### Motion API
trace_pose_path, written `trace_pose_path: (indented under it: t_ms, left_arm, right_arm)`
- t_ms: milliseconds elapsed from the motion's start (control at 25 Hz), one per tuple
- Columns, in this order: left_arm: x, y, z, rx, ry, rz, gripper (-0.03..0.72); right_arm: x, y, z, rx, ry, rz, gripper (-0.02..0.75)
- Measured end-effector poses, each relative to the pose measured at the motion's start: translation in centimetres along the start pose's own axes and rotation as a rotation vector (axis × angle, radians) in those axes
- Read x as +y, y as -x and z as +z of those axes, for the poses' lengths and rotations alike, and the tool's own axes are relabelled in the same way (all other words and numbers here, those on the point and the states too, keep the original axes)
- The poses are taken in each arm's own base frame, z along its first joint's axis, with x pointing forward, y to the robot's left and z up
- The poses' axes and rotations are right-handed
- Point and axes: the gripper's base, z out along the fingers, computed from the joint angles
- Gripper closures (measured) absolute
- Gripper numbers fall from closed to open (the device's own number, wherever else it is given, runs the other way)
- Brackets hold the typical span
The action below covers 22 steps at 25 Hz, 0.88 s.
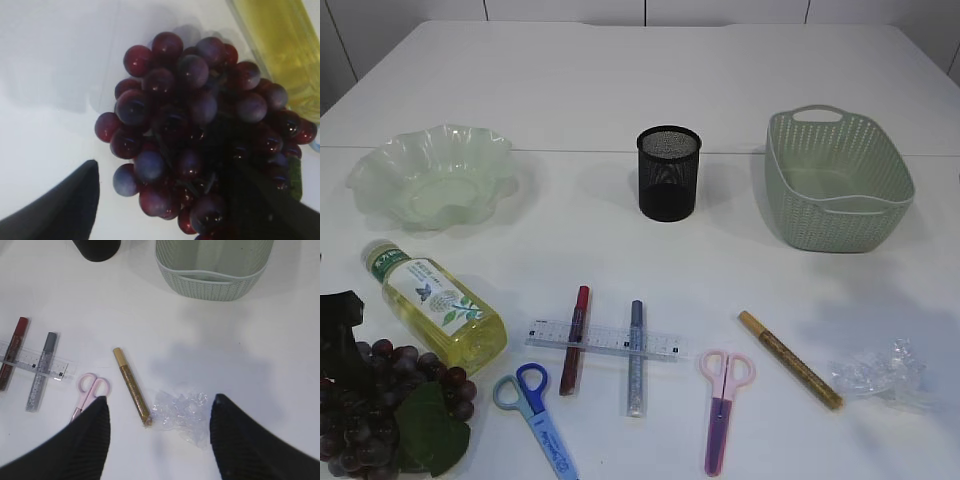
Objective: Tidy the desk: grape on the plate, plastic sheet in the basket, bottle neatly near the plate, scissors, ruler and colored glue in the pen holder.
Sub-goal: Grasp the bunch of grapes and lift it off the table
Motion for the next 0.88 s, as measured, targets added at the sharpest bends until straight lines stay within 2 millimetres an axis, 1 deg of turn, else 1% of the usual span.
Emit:
trace_pose_path:
  t_ms: [440,880]
  left_arm:
    - [-0.1,1.0,2.6,-0.003,0.012,-0.010,0.104]
    - [0.1,1.4,5.0,0.021,0.039,-0.008,0.104]
  right_arm:
    - [0.0,0.0,0.0,0.001,0.000,0.000,0.244]
    - [0.0,0.0,0.0,0.001,0.000,-0.002,0.245]
